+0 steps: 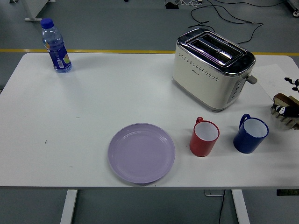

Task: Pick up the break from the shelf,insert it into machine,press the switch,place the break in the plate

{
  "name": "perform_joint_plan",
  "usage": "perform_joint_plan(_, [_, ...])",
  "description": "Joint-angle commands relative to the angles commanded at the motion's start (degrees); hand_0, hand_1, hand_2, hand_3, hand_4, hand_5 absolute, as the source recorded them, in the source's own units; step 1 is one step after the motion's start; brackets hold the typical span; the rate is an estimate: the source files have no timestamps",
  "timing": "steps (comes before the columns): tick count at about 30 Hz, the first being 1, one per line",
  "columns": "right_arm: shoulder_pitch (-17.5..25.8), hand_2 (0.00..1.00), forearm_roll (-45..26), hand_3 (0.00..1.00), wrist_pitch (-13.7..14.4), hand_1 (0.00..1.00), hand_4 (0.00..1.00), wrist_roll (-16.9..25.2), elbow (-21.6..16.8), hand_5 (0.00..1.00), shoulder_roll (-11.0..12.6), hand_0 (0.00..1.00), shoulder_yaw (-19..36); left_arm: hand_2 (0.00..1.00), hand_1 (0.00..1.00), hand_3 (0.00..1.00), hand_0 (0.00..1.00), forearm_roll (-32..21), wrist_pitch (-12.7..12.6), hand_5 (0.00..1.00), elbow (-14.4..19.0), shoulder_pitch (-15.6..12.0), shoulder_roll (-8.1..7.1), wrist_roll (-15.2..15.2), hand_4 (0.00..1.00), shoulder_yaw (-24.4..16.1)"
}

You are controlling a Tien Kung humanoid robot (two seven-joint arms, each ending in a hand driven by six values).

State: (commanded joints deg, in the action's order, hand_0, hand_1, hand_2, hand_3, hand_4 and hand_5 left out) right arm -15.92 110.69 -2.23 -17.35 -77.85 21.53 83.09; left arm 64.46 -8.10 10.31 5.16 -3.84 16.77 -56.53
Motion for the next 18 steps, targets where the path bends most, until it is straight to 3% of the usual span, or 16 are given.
perform_joint_plan(9, [-2.54, 0.911, 5.15, 0.926, 0.90, 0.857, 0.797, -2.84, 3.52, 0.128, -0.98, 0.953, -2.54, 0.585, 0.566, 0.599, 0.651, -0.23, -0.03, 0.980, 0.00, 0.15, -0.01, 0.01, 0.293, 0.19])
perform_joint_plan(10, [-2.58, 0.827, 5.21, 0.879, 0.92, 0.796, 0.793, -2.91, 3.57, 0.134, -0.99, 0.887, -2.58, 0.584, 0.566, 0.598, 0.651, -0.23, -0.03, 0.981, 0.00, 0.15, 0.00, 0.01, 0.294, 0.19])
perform_joint_plan(15, [-4.41, 0.827, 7.69, 0.879, 1.56, 0.796, 0.793, -6.05, 4.91, 0.134, -1.39, 0.887, -4.38, 0.584, 0.566, 0.598, 0.651, -0.06, 0.00, 0.981, 0.00, 0.15, 0.03, 0.11, 0.294, 0.14])
perform_joint_plan(16, [-4.47, 0.725, 7.78, 0.830, 1.59, 0.708, 0.785, -6.13, 4.94, 0.128, -1.40, 0.788, -4.43, 0.584, 0.566, 0.598, 0.651, -0.04, 0.00, 0.982, 0.00, 0.15, 0.03, 0.11, 0.295, 0.14])
perform_joint_plan(18, [-5.02, 0.725, 8.97, 0.830, 1.46, 0.708, 0.785, -7.21, 5.19, 0.128, -1.40, 0.788, -5.08, 0.584, 0.566, 0.598, 0.651, -0.06, 0.01, 0.982, 0.00, 0.13, 0.02, 0.12, 0.295, 0.20])
